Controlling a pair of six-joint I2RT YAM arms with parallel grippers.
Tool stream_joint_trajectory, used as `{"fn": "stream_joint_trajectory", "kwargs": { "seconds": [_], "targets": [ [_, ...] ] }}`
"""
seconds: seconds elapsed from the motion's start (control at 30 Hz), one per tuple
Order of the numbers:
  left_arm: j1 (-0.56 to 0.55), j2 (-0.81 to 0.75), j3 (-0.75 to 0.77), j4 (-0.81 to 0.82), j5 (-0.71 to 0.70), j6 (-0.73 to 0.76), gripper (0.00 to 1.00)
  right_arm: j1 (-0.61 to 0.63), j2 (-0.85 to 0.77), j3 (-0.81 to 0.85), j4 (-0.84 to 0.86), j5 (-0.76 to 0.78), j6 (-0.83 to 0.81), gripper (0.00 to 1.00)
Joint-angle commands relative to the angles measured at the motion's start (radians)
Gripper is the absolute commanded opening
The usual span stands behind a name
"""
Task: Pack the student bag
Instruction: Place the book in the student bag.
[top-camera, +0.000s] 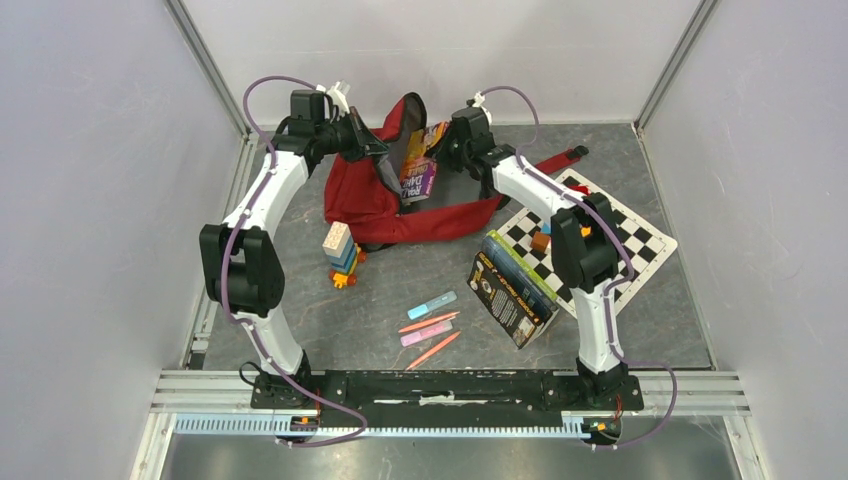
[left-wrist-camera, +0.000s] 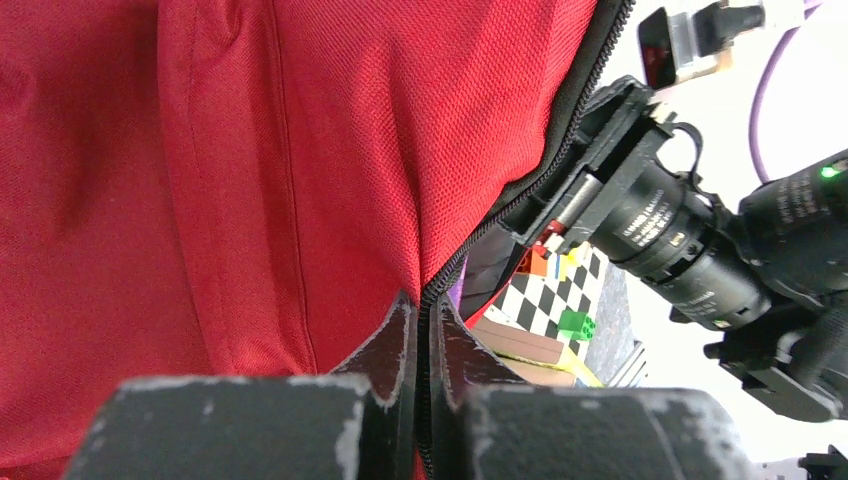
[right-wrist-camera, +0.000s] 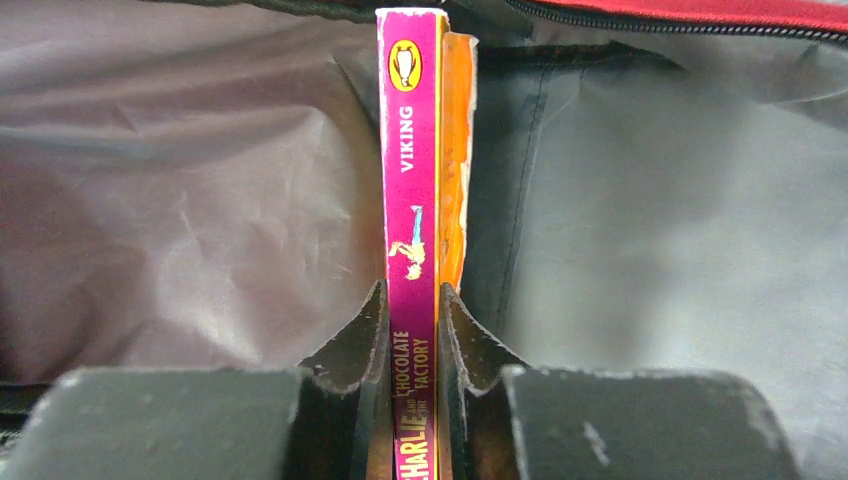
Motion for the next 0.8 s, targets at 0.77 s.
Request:
{"fn": "stream_joint_trajectory", "kwargs": {
  "seconds": [0.77],
  "targets": [
    [0.001,0.022,0.100,0.043,0.067,-0.016,0.02,0.034,0.238,0.081,0.146,-0.023,0.154,0.00]
  ]
}}
